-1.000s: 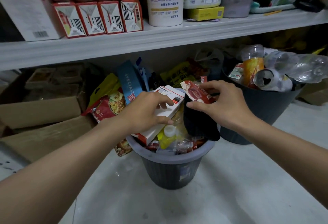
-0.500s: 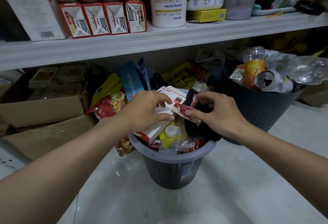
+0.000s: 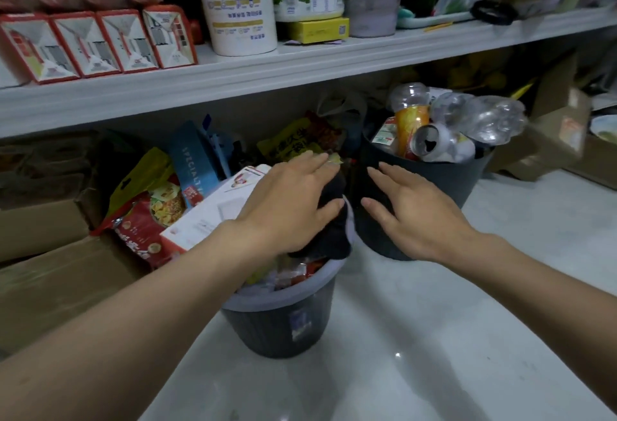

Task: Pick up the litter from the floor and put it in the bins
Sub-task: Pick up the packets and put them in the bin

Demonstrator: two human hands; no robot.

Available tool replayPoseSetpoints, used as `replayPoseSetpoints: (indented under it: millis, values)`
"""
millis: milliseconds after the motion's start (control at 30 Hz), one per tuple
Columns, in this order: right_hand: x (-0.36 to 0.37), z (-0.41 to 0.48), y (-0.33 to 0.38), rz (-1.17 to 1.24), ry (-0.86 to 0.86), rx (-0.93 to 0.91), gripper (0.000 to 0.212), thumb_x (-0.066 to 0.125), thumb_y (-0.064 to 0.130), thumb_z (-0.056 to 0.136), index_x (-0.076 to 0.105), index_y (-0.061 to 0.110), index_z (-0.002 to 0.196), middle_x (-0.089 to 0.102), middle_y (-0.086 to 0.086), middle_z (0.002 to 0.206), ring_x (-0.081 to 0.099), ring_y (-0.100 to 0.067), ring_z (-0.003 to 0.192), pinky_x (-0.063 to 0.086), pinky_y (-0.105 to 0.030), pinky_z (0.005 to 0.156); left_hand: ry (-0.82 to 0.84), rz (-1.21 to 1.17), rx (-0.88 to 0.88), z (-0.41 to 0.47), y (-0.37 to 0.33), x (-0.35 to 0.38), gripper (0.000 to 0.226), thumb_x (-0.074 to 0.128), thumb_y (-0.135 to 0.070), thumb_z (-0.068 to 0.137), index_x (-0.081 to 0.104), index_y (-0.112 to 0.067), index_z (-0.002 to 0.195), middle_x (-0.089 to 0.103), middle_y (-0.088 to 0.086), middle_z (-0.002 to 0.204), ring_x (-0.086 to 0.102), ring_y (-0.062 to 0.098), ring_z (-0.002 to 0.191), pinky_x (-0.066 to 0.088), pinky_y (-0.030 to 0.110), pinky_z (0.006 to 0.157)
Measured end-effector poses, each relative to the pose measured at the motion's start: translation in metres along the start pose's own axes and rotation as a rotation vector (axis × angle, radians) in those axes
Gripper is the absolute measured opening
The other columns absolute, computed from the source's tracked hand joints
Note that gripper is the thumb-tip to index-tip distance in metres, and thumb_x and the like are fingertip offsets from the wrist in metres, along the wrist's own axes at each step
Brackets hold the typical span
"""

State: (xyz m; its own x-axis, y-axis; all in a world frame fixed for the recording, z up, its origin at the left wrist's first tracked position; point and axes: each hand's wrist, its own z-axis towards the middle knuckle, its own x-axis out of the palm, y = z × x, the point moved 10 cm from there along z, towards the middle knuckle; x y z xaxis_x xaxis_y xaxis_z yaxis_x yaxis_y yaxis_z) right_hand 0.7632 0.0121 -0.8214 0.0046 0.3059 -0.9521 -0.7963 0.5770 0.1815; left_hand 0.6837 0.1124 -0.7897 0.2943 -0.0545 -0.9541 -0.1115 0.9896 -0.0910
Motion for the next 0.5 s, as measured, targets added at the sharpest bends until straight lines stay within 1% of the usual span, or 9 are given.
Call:
replayPoseSetpoints:
  millis: [133,200,333,500]
  values:
    - [-0.002,-0.028,-0.052,-0.057,0.039,0.124,0.062,0.030,0.052,0.099,0.023,0.021,0.153,0.024,-0.003,0.158,0.021,-0.020,0.145,0.021,-0.037,0.117,0.061,-0.013,0.048,0.021,-0.050,0.025,0.062,0.042,-0.050,0.097,0.024,-0.027,0.152,0.020,-0.004,0.160,0.013,0.015,0.147,0.017,0.035,0.120]
    - [-0.004,-0.047,-0.079,-0.065,0.057,0.177,0.062,0.028,0.052,0.100,0.021,0.021,0.153,0.023,-0.002,0.159,0.019,-0.018,0.146,0.020,-0.035,0.117,0.080,-0.006,0.090,0.031,-0.076,0.040,0.062,0.041,-0.050,0.097,0.024,-0.027,0.152,0.020,-0.004,0.160,0.012,0.015,0.147,0.016,0.035,0.119]
    - [-0.008,-0.085,-0.133,-0.076,0.088,0.275,0.062,0.027,0.051,0.100,0.019,0.020,0.154,0.022,-0.001,0.159,0.020,-0.017,0.145,0.018,-0.031,0.114,0.104,-0.001,0.168,0.049,-0.130,0.067,0.063,0.041,-0.051,0.097,0.025,-0.024,0.152,0.022,-0.001,0.159,0.014,0.018,0.147,0.020,0.036,0.118]
    - [-0.017,-0.132,-0.199,-0.064,0.071,0.372,0.061,0.030,0.049,0.101,0.020,0.019,0.153,0.026,-0.002,0.157,0.022,-0.019,0.143,0.018,-0.029,0.113,0.151,0.021,0.256,0.075,-0.210,0.105,0.063,0.038,-0.052,0.098,0.023,-0.023,0.152,0.020,0.000,0.160,0.013,0.019,0.148,0.018,0.035,0.117]
